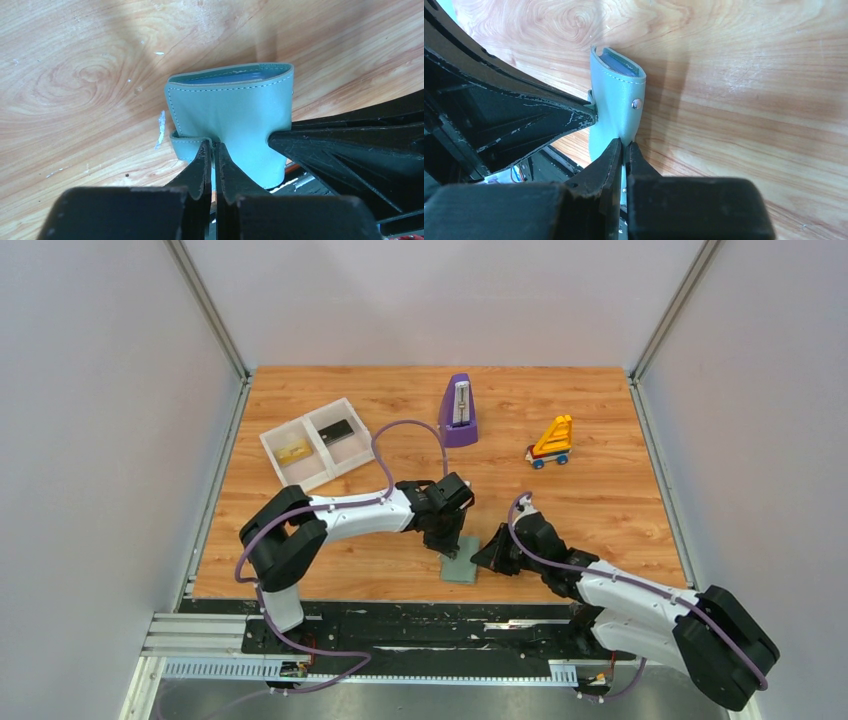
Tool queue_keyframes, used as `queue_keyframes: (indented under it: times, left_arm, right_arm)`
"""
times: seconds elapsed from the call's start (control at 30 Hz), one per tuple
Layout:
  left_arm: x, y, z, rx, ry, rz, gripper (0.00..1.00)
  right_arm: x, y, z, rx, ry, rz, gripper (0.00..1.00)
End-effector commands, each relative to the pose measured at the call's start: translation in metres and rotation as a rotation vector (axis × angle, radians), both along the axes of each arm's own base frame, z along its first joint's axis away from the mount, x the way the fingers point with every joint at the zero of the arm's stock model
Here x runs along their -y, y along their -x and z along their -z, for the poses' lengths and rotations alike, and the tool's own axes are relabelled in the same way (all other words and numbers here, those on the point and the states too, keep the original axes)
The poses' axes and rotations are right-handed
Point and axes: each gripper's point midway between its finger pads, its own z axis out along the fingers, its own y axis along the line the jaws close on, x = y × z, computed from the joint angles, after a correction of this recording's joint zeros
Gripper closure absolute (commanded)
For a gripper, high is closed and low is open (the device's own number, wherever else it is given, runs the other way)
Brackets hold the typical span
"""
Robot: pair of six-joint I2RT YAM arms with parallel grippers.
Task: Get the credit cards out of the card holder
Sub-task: Open the card holder at the center of the board.
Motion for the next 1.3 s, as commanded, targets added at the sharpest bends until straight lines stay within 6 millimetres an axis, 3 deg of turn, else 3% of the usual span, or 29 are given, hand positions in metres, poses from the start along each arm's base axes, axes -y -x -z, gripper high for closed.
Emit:
queue_keyframes:
  times: [0.0,0.27,0.4,0.47,0.57,0.8,1.07,1.27]
  left_arm:
    - [-0.013,0.004,-0.009,0.031,-0.027,0.023,1.00]
    - [-0.023,0.001,-0.044,0.069,0.093,-0.031,1.00]
    - [-0.037,-0.003,-0.050,0.094,0.152,-0.068,1.00]
    - [-0.046,-0.001,-0.048,0.091,0.168,-0.081,1.00]
    - [-0.048,-0.004,-0.056,0.117,0.224,-0.092,1.00]
    - [-0.048,0.001,-0.065,0.133,0.289,-0.075,1.00]
    - [-0.044,0.003,-0.076,0.150,0.354,-0.065,1.00]
    - [-0.041,0.003,-0.078,0.143,0.365,-0.058,1.00]
  right_arm:
    - [0.000,-0.013,-0.007,0.078,0.050,-0.035,1.00]
    - [-0.005,-0.030,-0.008,0.101,0.116,-0.086,1.00]
    - [-0.008,-0.041,-0.007,0.090,0.174,-0.108,0.97]
    - [-0.012,-0.047,-0.009,0.084,0.194,-0.122,0.90]
    - [-0.021,-0.049,-0.016,0.071,0.188,-0.169,0.70]
    - [-0.034,-0.033,-0.035,0.025,0.115,-0.233,0.38]
    - [-0.054,-0.013,-0.043,0.000,0.107,-0.292,0.33]
    - [-0.067,-0.011,-0.039,-0.003,0.136,-0.289,0.31]
